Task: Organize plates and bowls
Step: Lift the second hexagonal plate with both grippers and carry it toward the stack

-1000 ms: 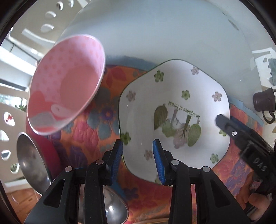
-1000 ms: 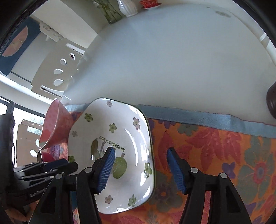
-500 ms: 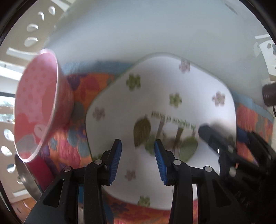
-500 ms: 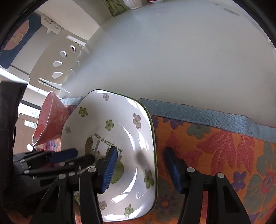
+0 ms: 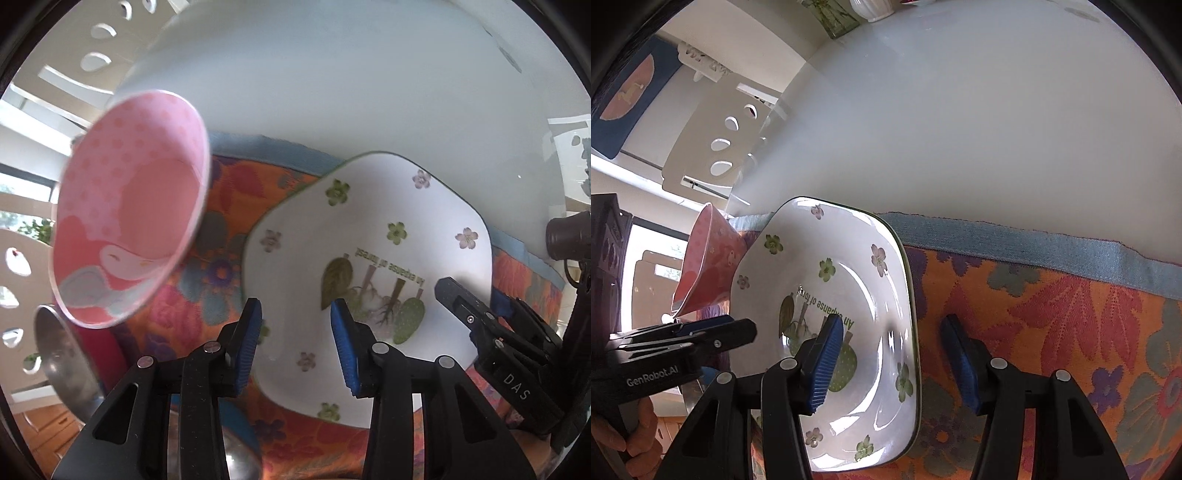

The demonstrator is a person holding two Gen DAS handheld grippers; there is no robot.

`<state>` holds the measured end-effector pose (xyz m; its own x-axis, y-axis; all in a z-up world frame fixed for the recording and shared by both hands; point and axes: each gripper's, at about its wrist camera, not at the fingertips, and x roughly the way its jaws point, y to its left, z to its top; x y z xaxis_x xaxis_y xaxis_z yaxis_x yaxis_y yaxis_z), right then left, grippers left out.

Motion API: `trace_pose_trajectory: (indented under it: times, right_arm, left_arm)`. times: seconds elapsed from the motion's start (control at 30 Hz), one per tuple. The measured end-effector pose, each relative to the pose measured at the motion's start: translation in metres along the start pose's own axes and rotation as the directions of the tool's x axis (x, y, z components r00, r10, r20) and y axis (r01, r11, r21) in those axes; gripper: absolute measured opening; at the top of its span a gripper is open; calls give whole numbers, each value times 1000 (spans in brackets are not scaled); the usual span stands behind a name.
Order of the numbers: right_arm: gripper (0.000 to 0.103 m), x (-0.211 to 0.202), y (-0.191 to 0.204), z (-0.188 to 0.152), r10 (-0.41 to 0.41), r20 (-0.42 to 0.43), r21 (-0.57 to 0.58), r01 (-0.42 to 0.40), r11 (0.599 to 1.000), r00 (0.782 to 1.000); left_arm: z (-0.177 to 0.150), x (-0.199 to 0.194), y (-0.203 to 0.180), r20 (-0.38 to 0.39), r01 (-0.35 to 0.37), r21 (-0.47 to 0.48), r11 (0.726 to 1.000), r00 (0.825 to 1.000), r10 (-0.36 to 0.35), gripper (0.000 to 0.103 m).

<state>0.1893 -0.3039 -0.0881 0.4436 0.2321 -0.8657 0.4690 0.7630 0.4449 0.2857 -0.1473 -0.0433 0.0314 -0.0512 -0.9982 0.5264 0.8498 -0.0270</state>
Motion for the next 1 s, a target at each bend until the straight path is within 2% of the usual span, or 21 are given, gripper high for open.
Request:
trace_pose_trajectory:
  times: [0.1, 0.2, 0.23, 0.3, 0.47, 0.53, 0.57, 0.67, 0.73, 0.83, 1.0]
  right_arm:
    - [55, 0, 1, 0, -15, -11, -5, 15, 1000, 1000]
    - [55, 2, 4, 0, -31, -14, -7, 31, 999, 999]
    - [55, 3, 5, 0, -35, -14, -8, 35, 999, 999]
    - [56, 4, 5, 1, -39, -11, -12, 39, 999, 999]
    - [56, 9, 11, 3, -37, -4, -59, 37, 998, 999]
    - [55, 11, 15, 3, -45, -9, -79, 44, 996, 999]
    - [50, 12, 16, 4, -52, -14, -84, 51, 995, 999]
    - [50, 14, 23, 3, -77, -30, -107, 73, 992, 997]
    - [50, 13, 20, 3, -52, -48, -121, 46, 992, 997]
    - [50, 4, 15, 2, 16, -66, -97, -22, 995, 998]
    - [50, -24, 14, -4, 27, -31, -125, -31, 992, 999]
  left_arm:
    - [0, 1, 10, -9, -80, -10, 997, 997, 79, 38]
    - [-3, 18, 22, -65, -66, -34, 997, 996, 63, 41]
    - [-5, 25, 26, -76, -48, -41, 998, 996, 44, 44]
    - [-6, 32, 32, -82, 16, -57, 998, 996, -21, 44]
    - [0, 37, 23, -37, 78, -35, 996, 996, -79, 37]
    - [2, 36, 20, -37, 72, -28, 997, 997, -73, 36]
    - [3, 35, 17, -34, 71, -24, 997, 997, -72, 36]
    - [5, 30, 9, -6, 16, 43, 999, 1000, -16, 37]
    - [2, 31, 0, 5, -11, 73, 997, 1000, 11, 36]
    - [1, 30, -5, 5, -3, 88, 996, 1000, 2, 36]
    - [-12, 11, -17, 41, 25, 122, 992, 999, -30, 36]
